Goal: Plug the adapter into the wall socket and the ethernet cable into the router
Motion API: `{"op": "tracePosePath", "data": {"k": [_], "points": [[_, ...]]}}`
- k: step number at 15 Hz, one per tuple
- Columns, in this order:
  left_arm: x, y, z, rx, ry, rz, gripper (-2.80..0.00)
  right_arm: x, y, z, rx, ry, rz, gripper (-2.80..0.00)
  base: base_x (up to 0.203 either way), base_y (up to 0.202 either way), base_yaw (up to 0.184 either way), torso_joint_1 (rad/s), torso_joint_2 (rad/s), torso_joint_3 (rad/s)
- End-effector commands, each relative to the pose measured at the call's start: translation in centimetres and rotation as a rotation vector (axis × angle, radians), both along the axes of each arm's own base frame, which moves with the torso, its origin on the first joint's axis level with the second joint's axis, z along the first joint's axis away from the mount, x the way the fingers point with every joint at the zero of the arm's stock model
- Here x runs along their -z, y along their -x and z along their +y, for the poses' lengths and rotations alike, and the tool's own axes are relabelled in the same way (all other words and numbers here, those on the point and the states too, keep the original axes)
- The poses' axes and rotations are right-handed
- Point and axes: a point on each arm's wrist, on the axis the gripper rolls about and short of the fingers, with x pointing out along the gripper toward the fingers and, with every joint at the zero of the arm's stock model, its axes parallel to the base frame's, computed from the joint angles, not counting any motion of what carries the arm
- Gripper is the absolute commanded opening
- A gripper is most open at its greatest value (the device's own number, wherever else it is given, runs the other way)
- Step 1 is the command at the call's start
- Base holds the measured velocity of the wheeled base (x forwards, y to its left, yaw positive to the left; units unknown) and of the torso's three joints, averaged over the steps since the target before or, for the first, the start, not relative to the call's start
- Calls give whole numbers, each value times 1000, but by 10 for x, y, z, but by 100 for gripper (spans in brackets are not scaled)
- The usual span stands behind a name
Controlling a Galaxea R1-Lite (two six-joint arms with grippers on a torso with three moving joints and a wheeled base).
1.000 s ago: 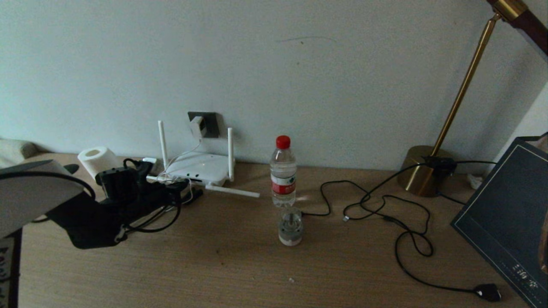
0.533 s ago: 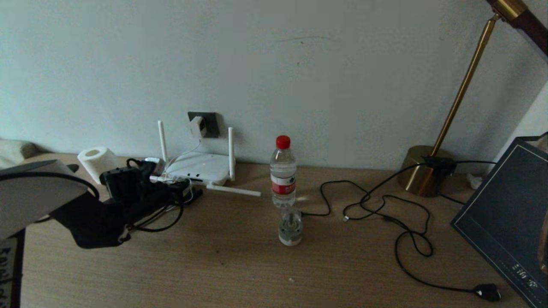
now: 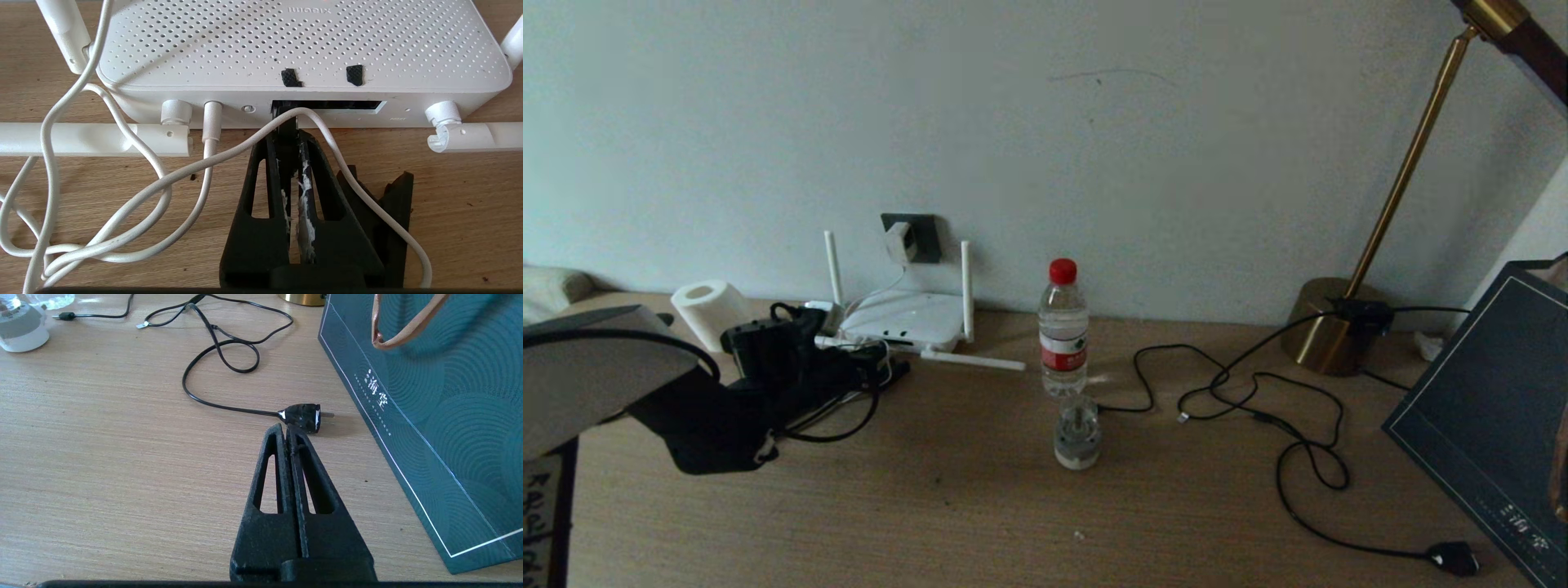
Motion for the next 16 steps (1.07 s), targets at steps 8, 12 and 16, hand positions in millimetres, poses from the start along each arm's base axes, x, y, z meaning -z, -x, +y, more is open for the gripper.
{"op": "tracePosePath", "data": {"k": [8, 12, 16], "points": [[4, -1, -2, -10, -3, 5, -280, 0, 0, 0, -1, 0, 3, -280, 0, 0, 0, 0, 0, 0], [4, -1, -5, -47, 5, 10, -280, 0, 0, 0, -1, 0, 3, -280, 0, 0, 0, 0, 0, 0], [4, -1, -13, -73, 19, 17, -280, 0, 0, 0, -1, 0, 3, -280, 0, 0, 0, 0, 0, 0]]}}
